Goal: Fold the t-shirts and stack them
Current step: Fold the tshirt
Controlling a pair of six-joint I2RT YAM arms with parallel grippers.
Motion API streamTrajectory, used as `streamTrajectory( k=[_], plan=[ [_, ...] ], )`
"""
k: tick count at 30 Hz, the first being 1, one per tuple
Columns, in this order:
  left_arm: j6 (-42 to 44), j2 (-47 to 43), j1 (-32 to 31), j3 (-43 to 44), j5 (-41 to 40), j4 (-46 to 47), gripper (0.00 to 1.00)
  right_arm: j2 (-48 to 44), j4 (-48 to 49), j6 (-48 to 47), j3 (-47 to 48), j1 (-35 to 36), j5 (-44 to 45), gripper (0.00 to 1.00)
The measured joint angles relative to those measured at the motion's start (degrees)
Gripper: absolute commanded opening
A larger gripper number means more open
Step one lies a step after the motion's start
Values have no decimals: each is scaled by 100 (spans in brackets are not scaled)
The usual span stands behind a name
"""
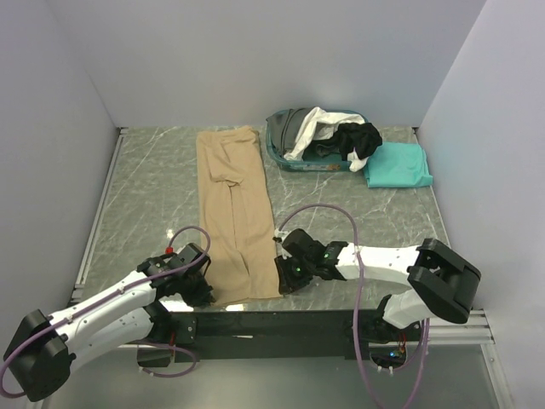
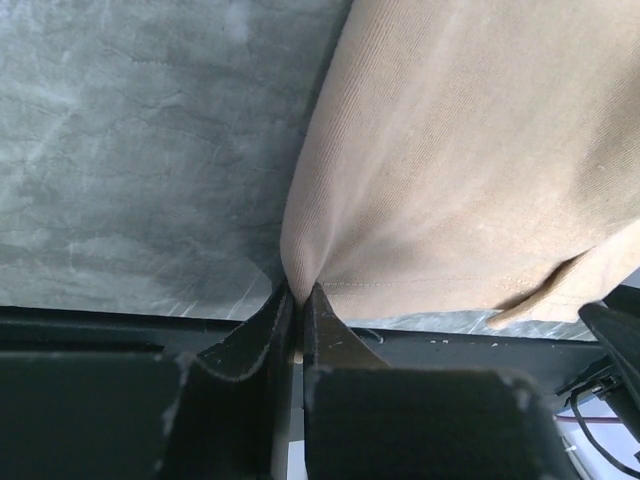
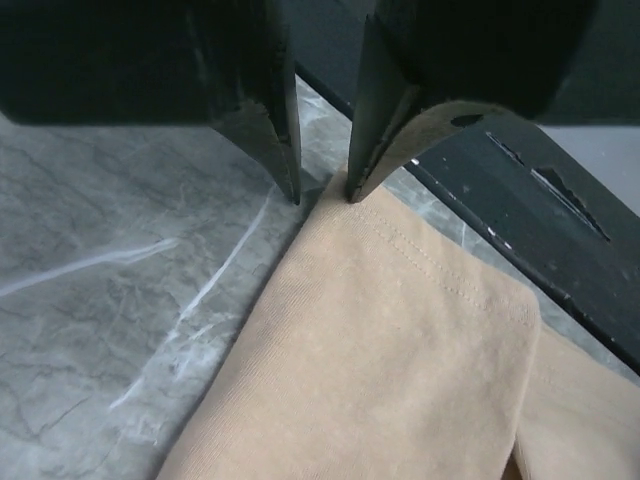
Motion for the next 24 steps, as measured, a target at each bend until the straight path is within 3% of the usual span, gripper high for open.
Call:
streamTrajectory(
  k=[2, 6, 15, 24],
  plan=[
    [9, -33, 2, 11, 0, -17, 1, 2, 4, 20, -2, 28, -22, 32],
    [90, -249, 0, 15, 24, -52, 1, 2, 4, 37, -4, 175, -136, 0],
    [367, -426, -9, 210, 81, -48, 1, -173, -20, 81, -2, 295, -50, 0],
    [356, -282, -15, 754, -457, 92, 1, -299, -501, -162, 813, 308, 988, 0]
  ],
)
